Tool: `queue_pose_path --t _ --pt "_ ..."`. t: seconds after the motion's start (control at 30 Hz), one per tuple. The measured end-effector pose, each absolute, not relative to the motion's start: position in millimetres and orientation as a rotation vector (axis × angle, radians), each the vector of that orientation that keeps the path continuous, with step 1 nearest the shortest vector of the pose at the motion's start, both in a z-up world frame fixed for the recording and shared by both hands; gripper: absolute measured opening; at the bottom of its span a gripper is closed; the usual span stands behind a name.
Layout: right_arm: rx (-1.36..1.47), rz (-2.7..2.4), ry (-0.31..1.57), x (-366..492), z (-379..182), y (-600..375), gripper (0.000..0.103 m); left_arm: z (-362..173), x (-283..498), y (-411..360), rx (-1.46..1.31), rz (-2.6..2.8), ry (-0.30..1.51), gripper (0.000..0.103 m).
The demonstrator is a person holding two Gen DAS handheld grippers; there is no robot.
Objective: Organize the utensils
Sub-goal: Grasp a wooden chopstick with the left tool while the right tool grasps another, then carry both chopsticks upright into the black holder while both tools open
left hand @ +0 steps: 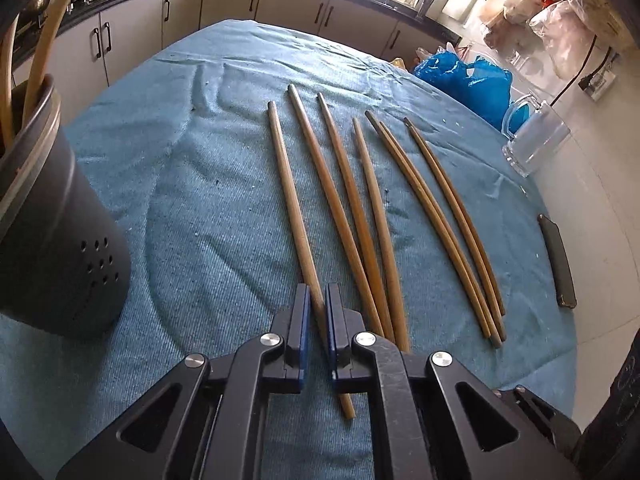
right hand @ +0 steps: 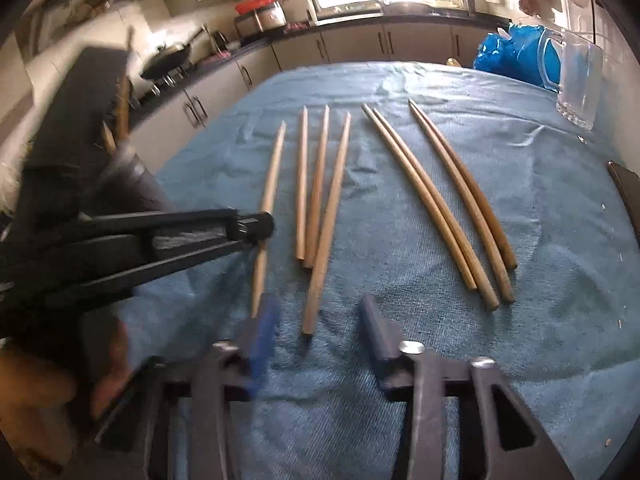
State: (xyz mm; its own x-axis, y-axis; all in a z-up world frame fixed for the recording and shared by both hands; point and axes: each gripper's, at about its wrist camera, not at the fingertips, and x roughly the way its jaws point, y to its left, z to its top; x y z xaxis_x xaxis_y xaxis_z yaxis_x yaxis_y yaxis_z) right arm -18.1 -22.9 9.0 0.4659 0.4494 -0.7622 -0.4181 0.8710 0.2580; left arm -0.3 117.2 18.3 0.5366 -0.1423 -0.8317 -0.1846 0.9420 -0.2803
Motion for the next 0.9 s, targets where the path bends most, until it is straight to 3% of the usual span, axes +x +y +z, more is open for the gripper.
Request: queue_pose_path --t 0.03,0.23,0.53,0.57,0.63,0.67,0.9 --pt "0.009 0.503 0.946 -16.3 8.5 -20.5 0.008 18.5 -1.7 117.7 -0.362 0.018 1.016 0.007" --pt "0.01 0.448 0.984 -25.8 10.1 -40.4 0.007 18.8 -31.9 115.6 -0.347 -0.063 1.063 0.007" --pt "-0.017 0.445 1.141 -117.6 14.5 -125.6 0.009 22.9 -130.8 121.0 -0.266 -0.254 1.135 0.007" --pt "-0.02 0.452 1.138 -124.6 15.7 -131.6 0.011 25.1 -136.3 123.4 -0.263 -0.268 1.145 0.007" --pt "-0.02 0.458 1.156 -132.8 19.8 -142.7 0.04 32.9 -143.3 126.6 -0.265 -0.294 1.147 0.007" --pt "-0.007 0.46 1.148 -133.6 23.7 -146.8 0.043 41.2 -146.6 127.2 -0.259 -0.308 1.13 0.007" --pt "0.005 0.466 1.077 -91.5 41.7 -134.9 0.044 50.5 -100.9 117.7 -0.233 -0.246 1.105 0.007"
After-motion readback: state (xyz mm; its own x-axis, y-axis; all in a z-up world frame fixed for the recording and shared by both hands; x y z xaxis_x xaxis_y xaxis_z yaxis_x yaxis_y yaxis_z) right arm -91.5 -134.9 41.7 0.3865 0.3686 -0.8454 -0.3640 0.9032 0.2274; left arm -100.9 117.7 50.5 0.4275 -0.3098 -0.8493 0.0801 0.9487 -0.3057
